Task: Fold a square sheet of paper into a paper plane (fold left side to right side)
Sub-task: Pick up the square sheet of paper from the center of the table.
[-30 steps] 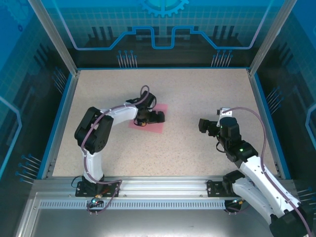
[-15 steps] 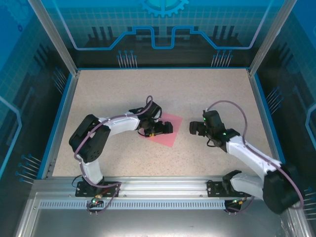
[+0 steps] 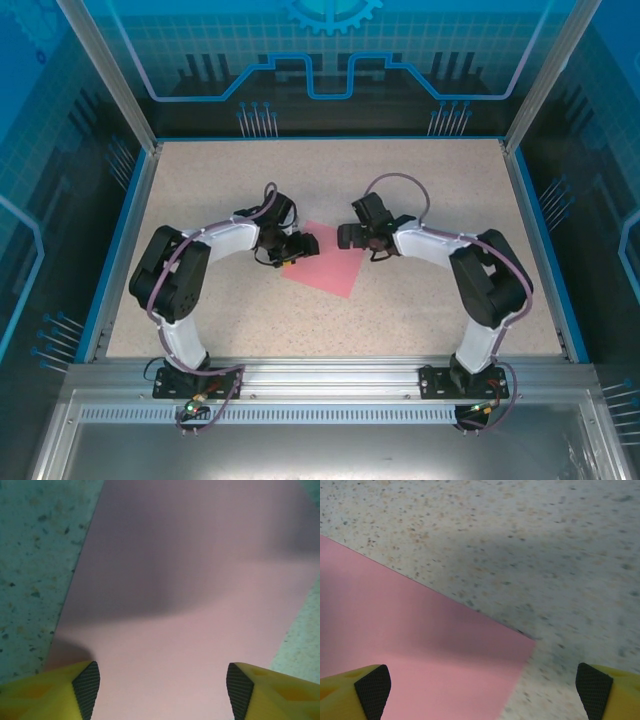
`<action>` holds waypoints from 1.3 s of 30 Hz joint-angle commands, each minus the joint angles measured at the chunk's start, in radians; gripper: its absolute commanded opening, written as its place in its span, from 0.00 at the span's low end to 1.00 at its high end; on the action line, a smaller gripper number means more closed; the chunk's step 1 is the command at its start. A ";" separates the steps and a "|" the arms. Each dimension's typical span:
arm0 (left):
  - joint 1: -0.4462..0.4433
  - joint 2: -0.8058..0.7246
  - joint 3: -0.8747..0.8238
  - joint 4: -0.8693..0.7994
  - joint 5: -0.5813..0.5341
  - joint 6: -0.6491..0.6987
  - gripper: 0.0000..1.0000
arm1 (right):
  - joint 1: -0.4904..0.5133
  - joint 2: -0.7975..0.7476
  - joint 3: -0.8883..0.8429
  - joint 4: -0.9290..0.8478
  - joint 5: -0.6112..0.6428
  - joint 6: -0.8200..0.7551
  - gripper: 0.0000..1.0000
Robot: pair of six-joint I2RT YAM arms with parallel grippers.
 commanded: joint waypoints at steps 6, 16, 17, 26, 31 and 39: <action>0.003 0.037 -0.072 0.003 0.014 0.017 0.65 | 0.029 0.120 0.096 -0.041 -0.019 0.025 0.99; 0.001 0.035 -0.107 0.043 0.020 0.001 0.61 | 0.060 0.151 0.064 -0.018 -0.139 0.065 0.99; 0.002 0.031 -0.108 0.047 0.021 -0.001 0.61 | 0.063 0.147 0.058 -0.009 -0.159 0.068 0.98; 0.005 -0.043 -0.119 0.080 0.040 -0.001 0.62 | 0.069 0.082 0.018 0.000 -0.259 0.020 0.74; 0.024 -0.116 -0.127 0.092 0.075 0.011 0.63 | 0.063 0.061 0.019 -0.005 -0.341 -0.029 0.55; 0.107 -0.302 -0.197 0.125 0.136 0.042 0.66 | 0.026 -0.015 -0.056 0.159 -0.554 -0.047 0.35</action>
